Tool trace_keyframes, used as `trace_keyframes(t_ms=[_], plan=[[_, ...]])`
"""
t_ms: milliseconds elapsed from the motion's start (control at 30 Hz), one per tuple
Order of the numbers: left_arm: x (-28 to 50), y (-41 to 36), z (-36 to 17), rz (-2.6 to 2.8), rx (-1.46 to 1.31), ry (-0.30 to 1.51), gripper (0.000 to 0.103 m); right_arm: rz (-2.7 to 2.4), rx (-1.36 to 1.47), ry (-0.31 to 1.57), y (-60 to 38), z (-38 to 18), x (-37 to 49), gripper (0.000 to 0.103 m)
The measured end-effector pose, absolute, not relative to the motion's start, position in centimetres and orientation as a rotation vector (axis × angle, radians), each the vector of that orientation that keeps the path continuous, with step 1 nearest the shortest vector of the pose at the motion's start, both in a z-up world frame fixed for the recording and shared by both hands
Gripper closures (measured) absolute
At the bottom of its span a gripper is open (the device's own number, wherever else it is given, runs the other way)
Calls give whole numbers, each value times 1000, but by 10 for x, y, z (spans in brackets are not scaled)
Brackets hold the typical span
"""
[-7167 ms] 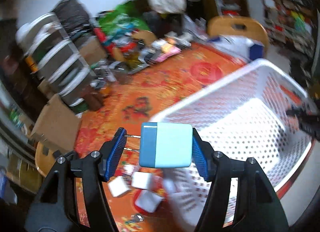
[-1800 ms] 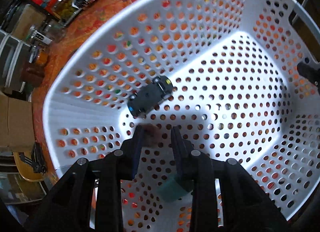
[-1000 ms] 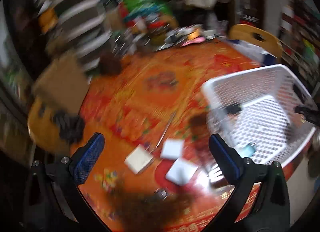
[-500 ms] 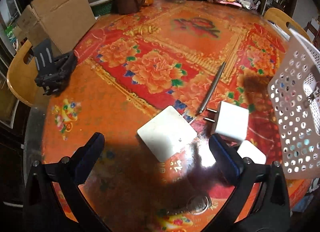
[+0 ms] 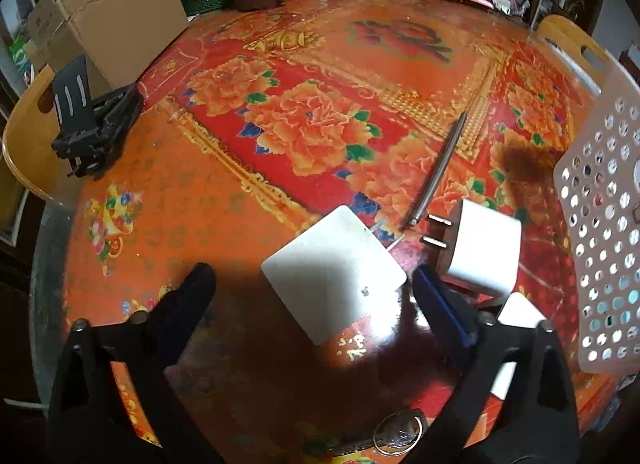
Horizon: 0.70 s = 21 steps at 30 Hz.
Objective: Organize rigid objects
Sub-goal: 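Grasp the white square charger with the left gripper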
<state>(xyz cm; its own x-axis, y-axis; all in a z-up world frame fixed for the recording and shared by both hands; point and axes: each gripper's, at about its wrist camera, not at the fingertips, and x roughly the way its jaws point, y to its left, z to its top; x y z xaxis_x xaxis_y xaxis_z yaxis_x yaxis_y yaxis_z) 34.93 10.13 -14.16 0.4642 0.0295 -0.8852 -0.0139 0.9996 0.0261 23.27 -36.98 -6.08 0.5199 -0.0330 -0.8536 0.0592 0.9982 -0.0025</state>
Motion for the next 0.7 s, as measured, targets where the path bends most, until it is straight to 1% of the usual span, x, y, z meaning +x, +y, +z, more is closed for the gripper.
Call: trace_keyframes(t_ms=[33, 67, 100, 133, 233, 333, 433, 700], plan=[[349, 103, -141, 24, -5, 1085, 24, -55, 28, 1023, -370, -61, 233, 89], [349, 105, -140, 17, -22, 1086, 28, -55, 28, 1023, -370, -61, 233, 89], [349, 105, -139, 8, -30, 1086, 39, -55, 29, 1023, -370, -61, 233, 89], [349, 104, -138, 9, -26, 1083, 42, -56, 28, 1023, -370, -61, 233, 89], [346, 100, -135, 73, 31, 1067, 42, -56, 29, 1022, -370, -61, 233, 89], [341, 100, -133, 81, 30, 1059, 42, -56, 28, 1022, -370, -61, 233, 89], [335, 101, -125, 129, 49, 1011, 42, -56, 27, 1023, -369, -61, 233, 89], [312, 86, -63, 219, 154, 830, 42, -53, 25, 1022, -368, -60, 233, 89]])
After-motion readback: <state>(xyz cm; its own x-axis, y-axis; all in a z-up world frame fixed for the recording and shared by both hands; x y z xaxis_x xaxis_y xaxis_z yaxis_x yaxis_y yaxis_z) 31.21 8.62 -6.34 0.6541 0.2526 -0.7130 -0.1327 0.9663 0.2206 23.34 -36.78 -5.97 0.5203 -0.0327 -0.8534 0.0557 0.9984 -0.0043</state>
